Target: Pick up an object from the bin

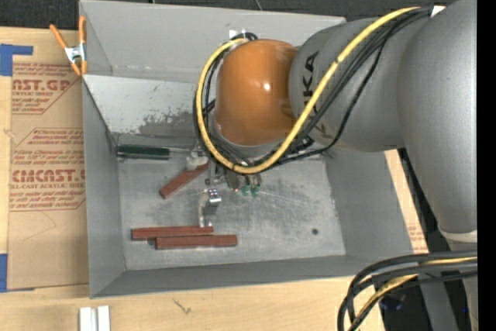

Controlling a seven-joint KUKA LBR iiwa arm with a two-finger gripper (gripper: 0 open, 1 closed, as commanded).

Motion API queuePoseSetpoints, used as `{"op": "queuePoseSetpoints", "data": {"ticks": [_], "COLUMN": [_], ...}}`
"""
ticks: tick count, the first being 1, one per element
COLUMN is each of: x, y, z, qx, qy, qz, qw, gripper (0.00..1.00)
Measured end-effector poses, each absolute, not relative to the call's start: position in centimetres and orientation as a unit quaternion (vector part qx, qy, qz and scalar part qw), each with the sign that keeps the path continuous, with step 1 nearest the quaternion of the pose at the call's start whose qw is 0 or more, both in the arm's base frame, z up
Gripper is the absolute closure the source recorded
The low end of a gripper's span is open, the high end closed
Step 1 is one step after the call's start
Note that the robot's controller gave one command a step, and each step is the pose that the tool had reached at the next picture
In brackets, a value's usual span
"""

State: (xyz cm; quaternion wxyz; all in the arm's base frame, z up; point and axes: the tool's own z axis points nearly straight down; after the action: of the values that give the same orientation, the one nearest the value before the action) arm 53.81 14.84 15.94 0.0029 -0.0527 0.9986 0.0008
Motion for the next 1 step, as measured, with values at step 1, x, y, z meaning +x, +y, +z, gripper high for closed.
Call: {"op": "queuePoseSetpoints", "data": {"ticks": [1], "x": [50.56], "y": [14.47], "z": [7.5], "qx": [-0.146], "qy": [0.989], "qz": [0.002], "qw": [0.008], "gripper": [1.0]}}
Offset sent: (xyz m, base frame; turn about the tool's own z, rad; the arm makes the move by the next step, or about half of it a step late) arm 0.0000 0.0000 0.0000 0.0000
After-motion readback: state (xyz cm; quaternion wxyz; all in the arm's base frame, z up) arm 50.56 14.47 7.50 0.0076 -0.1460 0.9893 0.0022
